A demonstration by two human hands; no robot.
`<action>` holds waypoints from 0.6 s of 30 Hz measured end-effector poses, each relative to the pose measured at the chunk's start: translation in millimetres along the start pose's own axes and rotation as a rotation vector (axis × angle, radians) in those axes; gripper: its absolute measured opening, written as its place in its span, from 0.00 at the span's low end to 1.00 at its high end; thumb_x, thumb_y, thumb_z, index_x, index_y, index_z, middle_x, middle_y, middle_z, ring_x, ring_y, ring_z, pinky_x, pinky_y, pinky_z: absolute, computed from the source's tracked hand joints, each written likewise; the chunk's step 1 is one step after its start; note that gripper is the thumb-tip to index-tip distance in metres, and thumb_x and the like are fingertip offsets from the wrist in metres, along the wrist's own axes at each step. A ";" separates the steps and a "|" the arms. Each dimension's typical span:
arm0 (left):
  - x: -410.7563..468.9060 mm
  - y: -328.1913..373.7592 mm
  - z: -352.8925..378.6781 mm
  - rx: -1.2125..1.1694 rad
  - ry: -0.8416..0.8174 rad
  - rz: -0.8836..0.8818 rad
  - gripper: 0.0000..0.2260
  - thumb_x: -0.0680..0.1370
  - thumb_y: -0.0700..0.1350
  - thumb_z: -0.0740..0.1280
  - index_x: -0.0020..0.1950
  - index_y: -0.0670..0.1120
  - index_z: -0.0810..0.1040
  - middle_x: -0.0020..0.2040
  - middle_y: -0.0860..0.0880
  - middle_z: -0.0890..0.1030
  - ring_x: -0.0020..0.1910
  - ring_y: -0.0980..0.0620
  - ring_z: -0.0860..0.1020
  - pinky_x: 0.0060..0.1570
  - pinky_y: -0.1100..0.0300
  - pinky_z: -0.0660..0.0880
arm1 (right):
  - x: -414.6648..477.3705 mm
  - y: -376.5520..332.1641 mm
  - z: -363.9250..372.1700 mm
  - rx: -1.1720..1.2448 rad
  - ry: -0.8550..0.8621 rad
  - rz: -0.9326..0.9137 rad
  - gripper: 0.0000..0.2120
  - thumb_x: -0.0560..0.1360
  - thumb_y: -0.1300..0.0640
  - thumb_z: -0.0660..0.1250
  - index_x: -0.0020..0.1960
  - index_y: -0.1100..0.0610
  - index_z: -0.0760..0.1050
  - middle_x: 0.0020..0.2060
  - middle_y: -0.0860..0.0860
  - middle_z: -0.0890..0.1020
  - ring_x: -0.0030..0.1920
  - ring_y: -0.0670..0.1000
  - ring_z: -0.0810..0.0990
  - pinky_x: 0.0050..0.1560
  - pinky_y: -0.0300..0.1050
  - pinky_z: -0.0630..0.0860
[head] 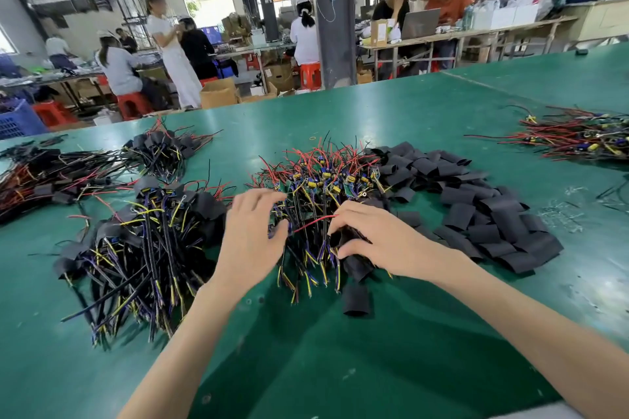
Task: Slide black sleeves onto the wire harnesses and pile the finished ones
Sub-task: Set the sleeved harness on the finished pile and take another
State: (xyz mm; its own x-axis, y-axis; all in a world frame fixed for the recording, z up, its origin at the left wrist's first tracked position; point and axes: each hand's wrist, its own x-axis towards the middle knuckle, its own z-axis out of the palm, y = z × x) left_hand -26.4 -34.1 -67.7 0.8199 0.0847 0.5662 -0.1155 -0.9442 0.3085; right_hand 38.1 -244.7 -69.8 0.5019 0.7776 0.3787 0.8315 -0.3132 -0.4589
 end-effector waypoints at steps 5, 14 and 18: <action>-6.2 25.2 8.5 -0.281 -0.101 0.206 0.07 0.77 0.37 0.66 0.52 0.44 0.81 0.46 0.55 0.81 0.45 0.65 0.74 0.50 0.74 0.66 | -1.6 -1.6 0.3 -0.017 0.012 -0.026 0.11 0.72 0.56 0.71 0.53 0.57 0.77 0.51 0.47 0.76 0.52 0.50 0.73 0.56 0.48 0.68; -8.5 29.3 8.7 -0.494 0.064 -0.086 0.08 0.76 0.36 0.68 0.44 0.49 0.78 0.38 0.53 0.78 0.33 0.56 0.77 0.38 0.65 0.74 | -3.2 6.9 -2.2 -0.031 0.251 0.134 0.13 0.72 0.56 0.72 0.56 0.55 0.78 0.50 0.48 0.77 0.49 0.42 0.73 0.50 0.38 0.65; -9.0 30.7 6.3 -0.543 0.054 -0.116 0.07 0.76 0.36 0.68 0.45 0.48 0.79 0.39 0.52 0.79 0.32 0.57 0.77 0.37 0.70 0.72 | -2.8 10.7 -6.3 0.007 0.360 0.282 0.17 0.68 0.54 0.75 0.55 0.55 0.78 0.49 0.50 0.80 0.49 0.51 0.76 0.55 0.47 0.71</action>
State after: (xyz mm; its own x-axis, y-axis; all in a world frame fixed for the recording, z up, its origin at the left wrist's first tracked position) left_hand -33.8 -65.9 -68.2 0.8162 0.2083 0.5390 -0.3102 -0.6289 0.7129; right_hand 47.1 -253.6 -70.7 0.7602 0.4235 0.4927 0.6496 -0.4808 -0.5890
